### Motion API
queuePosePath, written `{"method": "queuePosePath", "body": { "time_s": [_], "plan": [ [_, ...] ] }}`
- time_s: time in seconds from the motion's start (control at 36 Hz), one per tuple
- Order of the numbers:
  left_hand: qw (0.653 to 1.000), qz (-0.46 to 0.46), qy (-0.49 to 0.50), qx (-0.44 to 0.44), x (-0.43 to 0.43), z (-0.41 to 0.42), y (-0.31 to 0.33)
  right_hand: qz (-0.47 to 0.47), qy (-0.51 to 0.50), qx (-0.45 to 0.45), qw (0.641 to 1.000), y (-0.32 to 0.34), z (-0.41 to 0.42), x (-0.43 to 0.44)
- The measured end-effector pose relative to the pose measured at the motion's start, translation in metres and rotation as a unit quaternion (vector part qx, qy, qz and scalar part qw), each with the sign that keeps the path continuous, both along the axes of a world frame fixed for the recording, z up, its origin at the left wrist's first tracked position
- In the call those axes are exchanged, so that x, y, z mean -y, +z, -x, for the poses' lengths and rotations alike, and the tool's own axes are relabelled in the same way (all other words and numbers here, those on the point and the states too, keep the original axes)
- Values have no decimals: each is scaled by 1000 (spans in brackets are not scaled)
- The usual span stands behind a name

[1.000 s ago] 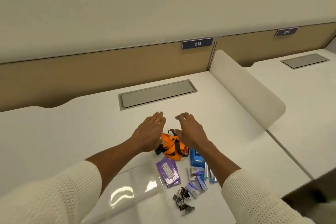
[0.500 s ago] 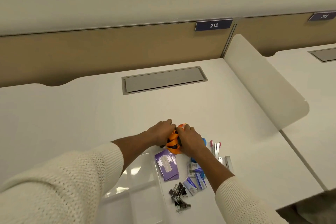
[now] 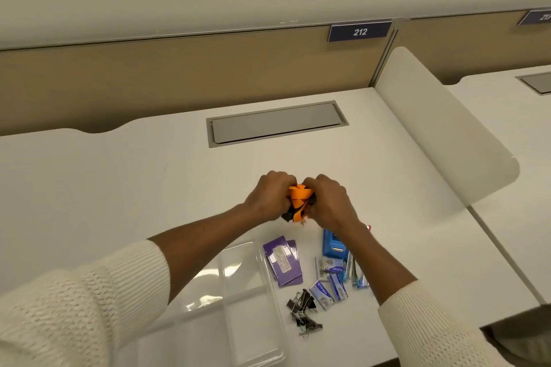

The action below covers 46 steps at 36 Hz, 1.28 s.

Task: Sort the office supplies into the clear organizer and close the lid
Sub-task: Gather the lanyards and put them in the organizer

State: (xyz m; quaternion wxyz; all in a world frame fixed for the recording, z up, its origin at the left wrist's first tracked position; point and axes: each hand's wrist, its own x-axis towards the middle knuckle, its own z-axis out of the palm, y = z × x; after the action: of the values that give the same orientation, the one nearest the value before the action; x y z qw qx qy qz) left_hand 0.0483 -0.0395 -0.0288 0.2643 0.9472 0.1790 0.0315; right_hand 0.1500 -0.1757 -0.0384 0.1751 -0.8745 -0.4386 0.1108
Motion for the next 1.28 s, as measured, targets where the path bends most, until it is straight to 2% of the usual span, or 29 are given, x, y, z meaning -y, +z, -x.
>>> {"method": "queuePosePath", "body": {
  "time_s": [0.17,0.39,0.5,0.64,0.72,0.83,0.97,1.11,1.19,1.28],
  "plan": [
    [998,-1,48,48,3,49,52,-37,25,-7,999,55,35,-4],
    [989,22,138,39,-4,125,88,-64,58,-64,994,86,102,-23],
    [986,43,164,5,-5,152,71,-13,64,-100,993,71,126,-30],
    [976,69,206,-16,9,166,33,70,63,-99,991,41,145,-33],
    [978,80,192,-31,18,169,16,111,73,-115,985,25,152,-30],
    [982,82,141,-96,21,172,9,138,88,-125,979,22,156,-26],
    [985,67,77,-137,13,181,9,119,116,-118,979,35,155,-16],
    [990,29,65,-119,9,193,4,94,71,-93,989,35,156,-12],
    [993,31,74,-83,13,198,-4,105,107,-92,984,26,162,-8],
    [997,1,20,-76,20,198,-12,113,133,-98,980,3,174,-4]
  ]
}}
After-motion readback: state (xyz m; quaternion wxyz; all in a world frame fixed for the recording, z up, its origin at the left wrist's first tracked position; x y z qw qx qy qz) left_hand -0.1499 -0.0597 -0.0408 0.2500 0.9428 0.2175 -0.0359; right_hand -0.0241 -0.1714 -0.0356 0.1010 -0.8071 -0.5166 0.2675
